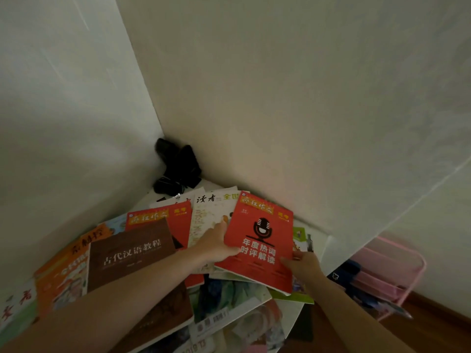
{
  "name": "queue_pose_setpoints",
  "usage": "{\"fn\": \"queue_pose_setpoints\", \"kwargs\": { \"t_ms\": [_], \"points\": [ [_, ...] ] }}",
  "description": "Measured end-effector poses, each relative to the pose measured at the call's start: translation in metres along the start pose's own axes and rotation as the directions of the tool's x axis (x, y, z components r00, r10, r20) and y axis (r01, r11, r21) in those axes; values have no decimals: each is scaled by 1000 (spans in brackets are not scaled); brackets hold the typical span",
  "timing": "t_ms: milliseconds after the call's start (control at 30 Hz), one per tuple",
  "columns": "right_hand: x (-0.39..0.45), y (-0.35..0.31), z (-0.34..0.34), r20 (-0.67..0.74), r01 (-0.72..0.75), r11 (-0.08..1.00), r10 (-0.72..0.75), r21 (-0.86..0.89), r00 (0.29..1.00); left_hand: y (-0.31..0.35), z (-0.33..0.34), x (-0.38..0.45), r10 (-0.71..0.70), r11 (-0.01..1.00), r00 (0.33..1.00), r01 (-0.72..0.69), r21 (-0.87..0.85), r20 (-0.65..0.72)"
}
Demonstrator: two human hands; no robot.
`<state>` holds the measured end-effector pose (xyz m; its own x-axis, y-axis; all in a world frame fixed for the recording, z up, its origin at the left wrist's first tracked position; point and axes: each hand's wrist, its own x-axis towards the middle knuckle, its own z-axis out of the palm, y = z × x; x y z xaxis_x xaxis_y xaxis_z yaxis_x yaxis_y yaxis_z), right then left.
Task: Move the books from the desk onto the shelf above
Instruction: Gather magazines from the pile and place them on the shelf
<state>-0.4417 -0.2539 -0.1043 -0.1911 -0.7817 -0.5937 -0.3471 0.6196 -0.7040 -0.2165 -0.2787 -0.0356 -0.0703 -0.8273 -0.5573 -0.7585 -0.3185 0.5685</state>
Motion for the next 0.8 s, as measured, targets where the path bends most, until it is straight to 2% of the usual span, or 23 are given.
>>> {"fn": "queue_pose_setpoints", "kwargs": {
  "t_ms": [67,200,267,333,400,533,633,700,733,800],
  "points": [
    [-4,-5,3,-15,62,997,-63,-43,998,-6,5,4,-69,996,997,66,-57,-39],
    [-9,-29,16,33,217,970,-214,-115,976,-22,-5,0,-100,995,992,100,6,-72],
    [-8,-43,26,77,278,947,-269,-160,960,-30,-18,-4,-85,988,994,93,120,-69],
    [-8,-58,37,94,313,929,-299,-197,949,-40,-28,-6,-74,928,986,122,351,-147],
    [-3,-65,46,86,308,922,-296,-235,951,-49,-32,-4,-44,884,974,141,446,-220],
    [4,-65,49,100,283,909,-266,-304,959,-61,-25,10,-67,951,984,113,288,-167],
    [12,-66,51,102,223,952,-206,-207,973,-60,-24,20,-175,983,964,181,14,-200],
    [16,-69,52,98,154,982,-144,-107,985,-56,-30,25,-293,934,943,246,-259,-160],
    [16,-69,53,106,117,991,-111,-57,988,-52,-35,27,-343,874,934,276,-400,-105],
    [15,-67,52,143,110,994,-110,5,984,-47,-41,28,-362,772,932,297,-562,-5]
  ]
}}
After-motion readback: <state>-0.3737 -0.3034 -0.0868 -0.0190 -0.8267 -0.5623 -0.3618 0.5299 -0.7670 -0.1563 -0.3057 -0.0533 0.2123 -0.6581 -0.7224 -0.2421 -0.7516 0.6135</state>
